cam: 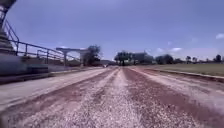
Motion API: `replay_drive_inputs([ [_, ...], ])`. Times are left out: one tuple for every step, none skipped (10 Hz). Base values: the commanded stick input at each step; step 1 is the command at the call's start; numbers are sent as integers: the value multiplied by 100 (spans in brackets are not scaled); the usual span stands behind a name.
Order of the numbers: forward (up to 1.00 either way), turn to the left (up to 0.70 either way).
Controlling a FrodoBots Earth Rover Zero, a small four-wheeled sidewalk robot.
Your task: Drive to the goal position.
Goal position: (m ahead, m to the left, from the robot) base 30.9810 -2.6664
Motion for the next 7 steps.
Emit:
replay_drive_inputs([
  [100,0],
  [100,0],
  [100,0],
  [100,0],
  [100,0],
  [100,0],
  [100,0],
])
